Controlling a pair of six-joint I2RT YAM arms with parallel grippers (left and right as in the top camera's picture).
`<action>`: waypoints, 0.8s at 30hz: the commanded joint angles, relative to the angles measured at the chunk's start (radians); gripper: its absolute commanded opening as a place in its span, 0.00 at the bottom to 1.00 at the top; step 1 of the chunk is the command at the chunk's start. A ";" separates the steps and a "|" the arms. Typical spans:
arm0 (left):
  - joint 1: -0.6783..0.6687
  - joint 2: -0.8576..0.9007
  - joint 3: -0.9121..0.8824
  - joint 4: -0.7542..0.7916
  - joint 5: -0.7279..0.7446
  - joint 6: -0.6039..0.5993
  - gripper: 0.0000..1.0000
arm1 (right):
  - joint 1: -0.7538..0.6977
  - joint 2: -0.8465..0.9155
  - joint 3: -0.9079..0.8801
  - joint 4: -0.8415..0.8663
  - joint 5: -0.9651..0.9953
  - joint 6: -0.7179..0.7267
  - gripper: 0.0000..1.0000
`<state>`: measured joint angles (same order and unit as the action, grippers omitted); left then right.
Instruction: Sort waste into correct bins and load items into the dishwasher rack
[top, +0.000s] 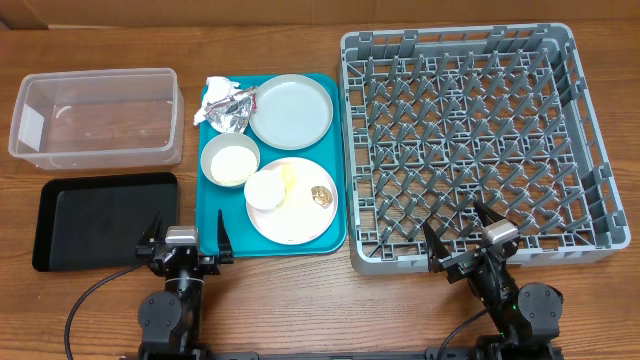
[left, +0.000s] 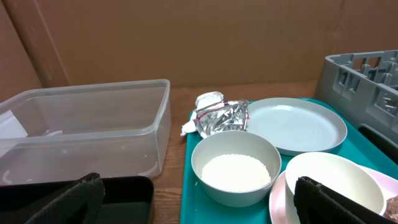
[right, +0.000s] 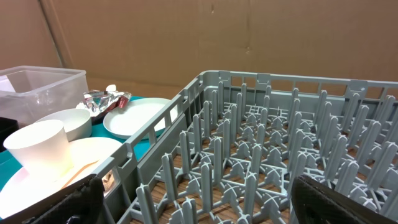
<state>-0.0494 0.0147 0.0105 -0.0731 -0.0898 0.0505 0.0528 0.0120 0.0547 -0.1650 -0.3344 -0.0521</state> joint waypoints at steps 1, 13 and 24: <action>0.011 -0.010 -0.006 0.006 0.005 -0.013 1.00 | -0.004 -0.009 -0.004 0.007 0.000 0.004 1.00; 0.011 -0.010 -0.006 0.006 0.005 -0.013 1.00 | -0.004 -0.009 -0.004 0.006 0.000 0.004 1.00; 0.010 -0.010 -0.006 0.004 0.190 -0.014 1.00 | -0.003 -0.009 -0.004 0.039 -0.027 0.001 1.00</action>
<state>-0.0494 0.0147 0.0097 -0.0635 -0.0238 0.0505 0.0528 0.0120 0.0536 -0.1574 -0.3439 -0.0525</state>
